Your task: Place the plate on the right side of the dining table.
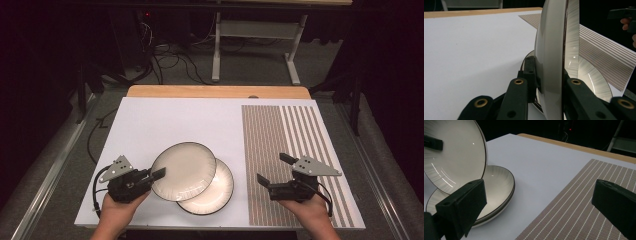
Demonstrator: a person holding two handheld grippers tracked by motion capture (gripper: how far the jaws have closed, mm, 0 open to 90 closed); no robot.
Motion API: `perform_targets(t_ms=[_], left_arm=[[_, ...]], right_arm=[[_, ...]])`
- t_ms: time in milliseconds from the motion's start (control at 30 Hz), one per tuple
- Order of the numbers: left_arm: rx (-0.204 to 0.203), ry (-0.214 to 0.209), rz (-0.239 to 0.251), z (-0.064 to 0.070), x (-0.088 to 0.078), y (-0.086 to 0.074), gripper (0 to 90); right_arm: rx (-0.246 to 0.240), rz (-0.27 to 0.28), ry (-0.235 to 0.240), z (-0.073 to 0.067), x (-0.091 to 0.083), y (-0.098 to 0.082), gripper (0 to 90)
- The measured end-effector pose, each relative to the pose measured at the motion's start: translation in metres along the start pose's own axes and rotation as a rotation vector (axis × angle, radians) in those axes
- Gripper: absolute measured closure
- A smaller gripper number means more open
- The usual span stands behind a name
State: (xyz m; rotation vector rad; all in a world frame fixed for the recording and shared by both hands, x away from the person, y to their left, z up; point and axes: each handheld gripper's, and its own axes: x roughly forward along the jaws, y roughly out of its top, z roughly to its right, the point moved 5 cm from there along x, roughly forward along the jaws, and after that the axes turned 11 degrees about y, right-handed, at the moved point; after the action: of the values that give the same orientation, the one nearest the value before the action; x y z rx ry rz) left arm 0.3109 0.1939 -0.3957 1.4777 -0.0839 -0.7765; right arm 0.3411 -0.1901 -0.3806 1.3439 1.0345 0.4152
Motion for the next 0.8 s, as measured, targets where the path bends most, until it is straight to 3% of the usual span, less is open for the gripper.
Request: perform_targets(t_ms=[167, 333, 800], left_arm=[[0.026, 0.004, -0.002, 0.002, 0.0, 0.001, 78.4], [0.044, 0.003, 0.0, 0.004, 0.0, 0.001, 78.5], [0.05, 0.0, -0.003, 0.005, 0.002, 0.0, 78.2]], right_arm=[[-0.019, 0.016, 0.011, -0.005, 0.01, 0.006, 1.2], [-0.035, -0.024, 0.057, -0.015, 0.031, 0.011, 6.8], [-0.056, -0.059, 0.125, -0.037, 0.083, 0.017, 14.4]])
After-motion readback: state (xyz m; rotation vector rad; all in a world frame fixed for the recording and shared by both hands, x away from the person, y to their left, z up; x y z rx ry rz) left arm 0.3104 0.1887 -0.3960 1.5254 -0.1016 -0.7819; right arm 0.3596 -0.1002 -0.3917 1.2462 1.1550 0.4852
